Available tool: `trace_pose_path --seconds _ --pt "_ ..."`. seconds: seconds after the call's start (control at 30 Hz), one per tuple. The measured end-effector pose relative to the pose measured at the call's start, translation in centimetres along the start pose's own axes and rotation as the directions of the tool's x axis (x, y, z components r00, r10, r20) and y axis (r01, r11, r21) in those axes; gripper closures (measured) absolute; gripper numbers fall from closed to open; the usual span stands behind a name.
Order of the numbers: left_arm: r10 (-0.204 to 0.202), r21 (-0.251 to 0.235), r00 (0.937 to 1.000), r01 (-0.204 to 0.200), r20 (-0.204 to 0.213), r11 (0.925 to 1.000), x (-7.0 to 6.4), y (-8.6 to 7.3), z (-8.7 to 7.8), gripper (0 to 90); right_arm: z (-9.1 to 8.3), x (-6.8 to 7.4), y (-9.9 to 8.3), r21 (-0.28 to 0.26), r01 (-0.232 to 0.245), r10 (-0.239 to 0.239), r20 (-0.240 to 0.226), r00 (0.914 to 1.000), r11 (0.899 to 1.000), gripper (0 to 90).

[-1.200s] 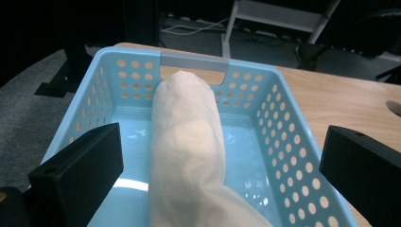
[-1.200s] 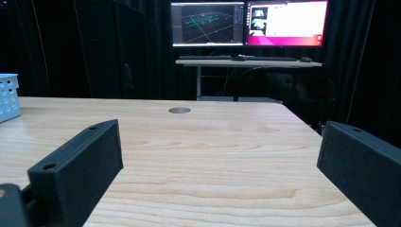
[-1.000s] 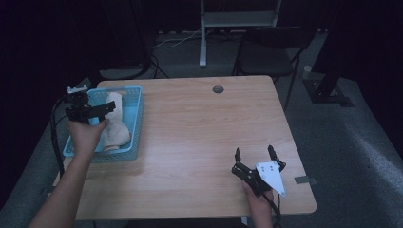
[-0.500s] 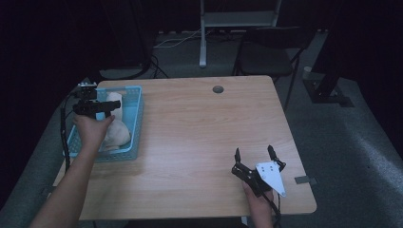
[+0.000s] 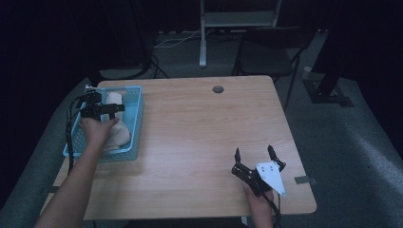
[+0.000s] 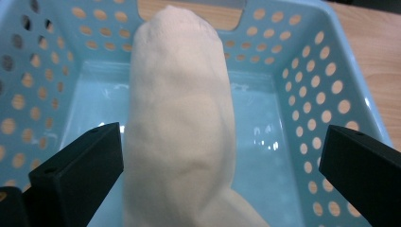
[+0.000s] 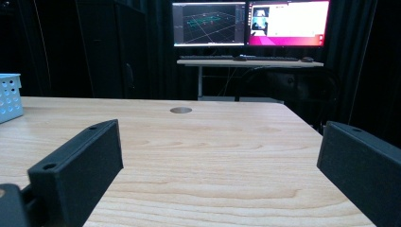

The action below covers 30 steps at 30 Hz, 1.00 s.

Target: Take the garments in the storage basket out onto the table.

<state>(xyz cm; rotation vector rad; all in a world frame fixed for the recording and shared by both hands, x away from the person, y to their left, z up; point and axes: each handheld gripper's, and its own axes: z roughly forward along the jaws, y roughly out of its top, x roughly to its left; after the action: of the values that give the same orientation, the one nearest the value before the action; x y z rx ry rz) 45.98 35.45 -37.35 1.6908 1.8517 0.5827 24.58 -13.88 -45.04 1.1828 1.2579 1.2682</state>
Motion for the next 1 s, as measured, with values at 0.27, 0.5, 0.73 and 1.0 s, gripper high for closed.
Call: trace_pose_path --seconds 0.27,0.5,0.73,1.0 --pt "0.001 0.057 1.0000 -0.001 -0.004 0.9984 0.1 -0.3 0.9 0.1 0.0 0.0 0.0 0.000 0.000 0.000 -0.001 1.0000 1.000 0.2" --pt "-0.018 0.131 0.9995 0.015 0.027 0.9913 -0.2 -0.7 2.5 0.1 0.0 0.0 0.0 0.000 0.000 0.000 -0.003 1.0000 1.000 0.2" --pt "-0.005 0.168 1.0000 0.006 -0.008 0.9858 0.0 -1.0 3.5 0.0 0.0 0.0 0.0 0.000 0.000 0.000 -0.003 1.0000 1.000 0.2" --pt "-0.029 0.200 0.9996 0.028 0.003 0.9793 0.5 -1.1 4.2 0.0 0.0 0.0 0.0 0.000 0.001 -0.001 -0.003 1.0000 1.000 0.2"
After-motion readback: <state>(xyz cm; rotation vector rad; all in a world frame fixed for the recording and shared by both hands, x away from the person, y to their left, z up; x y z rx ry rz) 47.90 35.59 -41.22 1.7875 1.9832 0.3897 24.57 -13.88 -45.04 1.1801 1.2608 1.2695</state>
